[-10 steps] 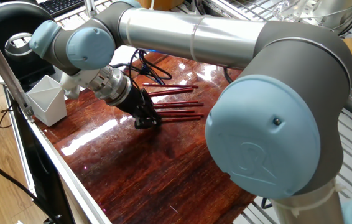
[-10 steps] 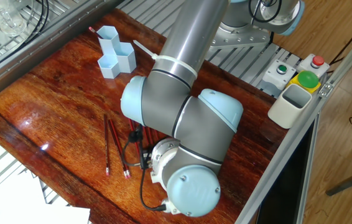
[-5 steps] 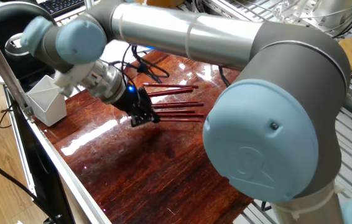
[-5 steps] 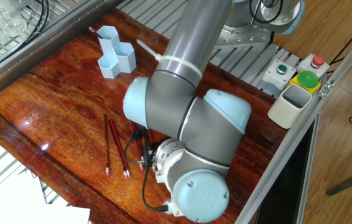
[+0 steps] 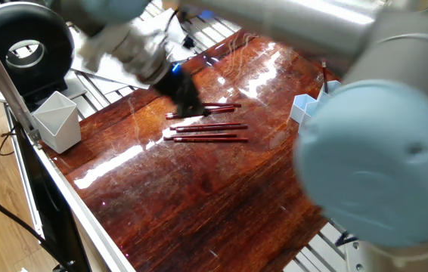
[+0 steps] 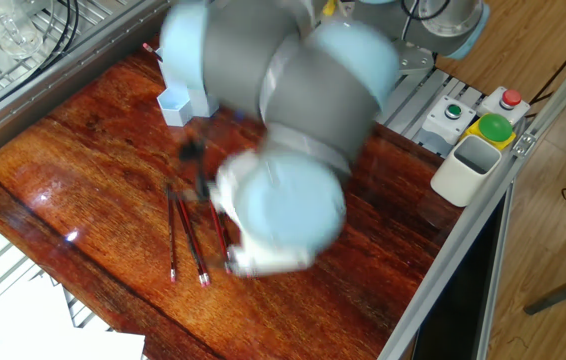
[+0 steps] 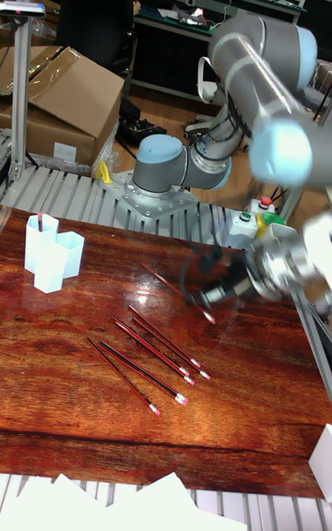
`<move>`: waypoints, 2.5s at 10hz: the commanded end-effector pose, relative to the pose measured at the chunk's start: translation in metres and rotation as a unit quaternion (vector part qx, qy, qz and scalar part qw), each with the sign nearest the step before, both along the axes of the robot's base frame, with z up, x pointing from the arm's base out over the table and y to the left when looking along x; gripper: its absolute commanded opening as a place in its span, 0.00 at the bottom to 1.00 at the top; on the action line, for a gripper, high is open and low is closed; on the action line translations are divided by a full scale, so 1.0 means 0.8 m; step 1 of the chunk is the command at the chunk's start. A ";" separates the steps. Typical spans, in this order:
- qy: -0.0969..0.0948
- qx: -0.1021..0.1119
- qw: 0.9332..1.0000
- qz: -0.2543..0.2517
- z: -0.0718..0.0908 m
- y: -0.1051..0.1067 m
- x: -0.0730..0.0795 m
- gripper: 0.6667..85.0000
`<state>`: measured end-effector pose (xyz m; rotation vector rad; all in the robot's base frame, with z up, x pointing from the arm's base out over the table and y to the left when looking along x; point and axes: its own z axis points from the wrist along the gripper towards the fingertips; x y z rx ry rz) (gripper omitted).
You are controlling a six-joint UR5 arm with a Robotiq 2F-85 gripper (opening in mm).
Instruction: Put the pen into the pen holder
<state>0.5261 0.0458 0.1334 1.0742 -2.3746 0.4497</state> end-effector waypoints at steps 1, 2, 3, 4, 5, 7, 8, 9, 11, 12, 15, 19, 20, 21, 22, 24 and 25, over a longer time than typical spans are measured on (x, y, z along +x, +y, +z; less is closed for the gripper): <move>-0.023 0.007 0.999 0.025 0.043 -0.078 -0.015 0.00; -0.034 0.016 0.999 0.021 0.039 -0.072 -0.010 0.00; -0.039 0.039 0.999 0.002 0.032 -0.056 -0.014 0.00; -0.047 0.064 0.997 -0.026 0.024 -0.037 -0.017 0.00; -0.058 0.081 0.994 -0.051 0.018 -0.022 -0.016 0.00; -0.119 0.094 0.982 -0.115 0.008 -0.004 0.006 0.00; -0.143 0.103 0.976 -0.125 0.005 0.002 0.019 0.00; -0.150 0.099 0.976 -0.120 0.005 -0.002 0.024 0.00; -0.093 0.094 0.987 -0.086 0.065 -0.028 -0.021 0.00; -0.074 0.098 0.991 -0.051 0.114 -0.057 -0.046 0.00; -0.137 0.082 0.986 0.041 0.168 -0.141 -0.063 0.00; -0.121 0.129 0.984 0.003 0.135 -0.131 -0.091 0.00; -0.110 0.113 0.987 -0.028 0.138 -0.137 -0.106 0.00; -0.116 0.104 0.985 -0.070 0.139 -0.136 -0.112 0.00; -0.123 0.073 0.984 -0.109 0.143 -0.148 -0.119 0.00; -0.103 0.038 0.988 -0.110 0.153 -0.167 -0.135 0.00; -0.094 0.045 0.991 -0.088 0.162 -0.177 -0.141 0.00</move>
